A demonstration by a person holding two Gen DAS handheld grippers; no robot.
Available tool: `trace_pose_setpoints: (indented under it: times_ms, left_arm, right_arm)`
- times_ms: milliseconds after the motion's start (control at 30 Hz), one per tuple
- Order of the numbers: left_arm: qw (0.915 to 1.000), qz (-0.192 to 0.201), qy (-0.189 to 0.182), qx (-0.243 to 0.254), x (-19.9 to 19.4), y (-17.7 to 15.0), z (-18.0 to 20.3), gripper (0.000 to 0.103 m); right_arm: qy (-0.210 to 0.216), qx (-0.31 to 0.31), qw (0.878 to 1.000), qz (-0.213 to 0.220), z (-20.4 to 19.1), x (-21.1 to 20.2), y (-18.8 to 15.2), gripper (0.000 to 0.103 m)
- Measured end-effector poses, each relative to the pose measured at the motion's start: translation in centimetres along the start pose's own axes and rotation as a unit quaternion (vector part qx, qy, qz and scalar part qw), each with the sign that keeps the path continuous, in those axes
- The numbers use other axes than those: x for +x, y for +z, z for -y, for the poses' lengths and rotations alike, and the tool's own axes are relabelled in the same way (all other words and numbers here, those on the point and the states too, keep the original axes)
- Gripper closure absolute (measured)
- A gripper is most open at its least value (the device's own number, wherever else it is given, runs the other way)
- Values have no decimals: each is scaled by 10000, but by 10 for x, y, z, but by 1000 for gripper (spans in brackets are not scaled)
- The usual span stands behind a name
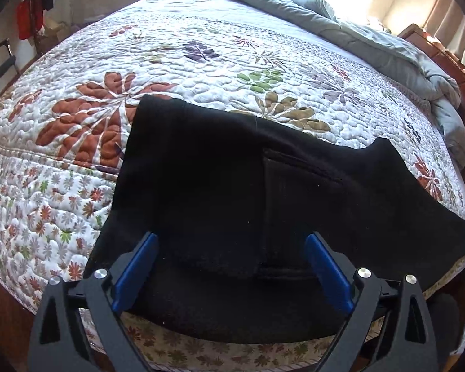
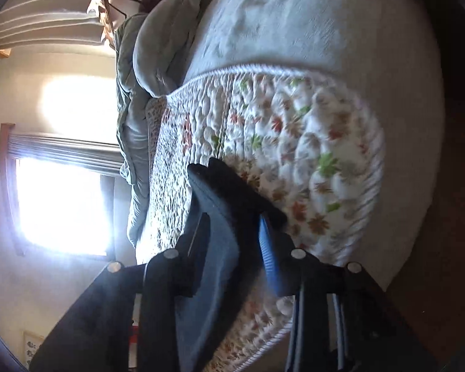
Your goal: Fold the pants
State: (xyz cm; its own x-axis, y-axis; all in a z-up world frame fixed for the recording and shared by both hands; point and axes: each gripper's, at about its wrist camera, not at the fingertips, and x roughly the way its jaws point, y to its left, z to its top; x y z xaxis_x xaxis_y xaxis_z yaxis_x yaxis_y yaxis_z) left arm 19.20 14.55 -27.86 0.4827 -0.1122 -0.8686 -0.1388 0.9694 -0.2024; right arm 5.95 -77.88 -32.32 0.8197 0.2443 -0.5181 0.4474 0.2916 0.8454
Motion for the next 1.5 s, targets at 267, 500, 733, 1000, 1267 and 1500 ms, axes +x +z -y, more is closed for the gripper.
trace_pose_setpoints:
  times_ms: [267,500,733,1000,1267,1500]
  left_arm:
    - [10000,-1,14,-14,0,0,2,7]
    - [10000,-13,-32,-39,-1,0,1,7]
    - [10000,-31,-40,-78,1,1,0,6]
    - [10000,-43,37,-53,3,1,3,6]
    - [9999,-64,83,-22,5,0,4,5]
    - [9999,-99,123,1,7,0,5,4]
  right_arm:
    - [-356,-139,9991,186,-10,-1,0,96]
    - [-134,-65,9997,214,-1,-5,5,61]
    - [66,4,10000,10,7,-3,-4,57]
    - [370,172,9991,-101,13,11,-6,54]
    - [658,72,9974,-273,12,25,-7,56]
    - [622,-7,9974,-371,5,43,-6,85]
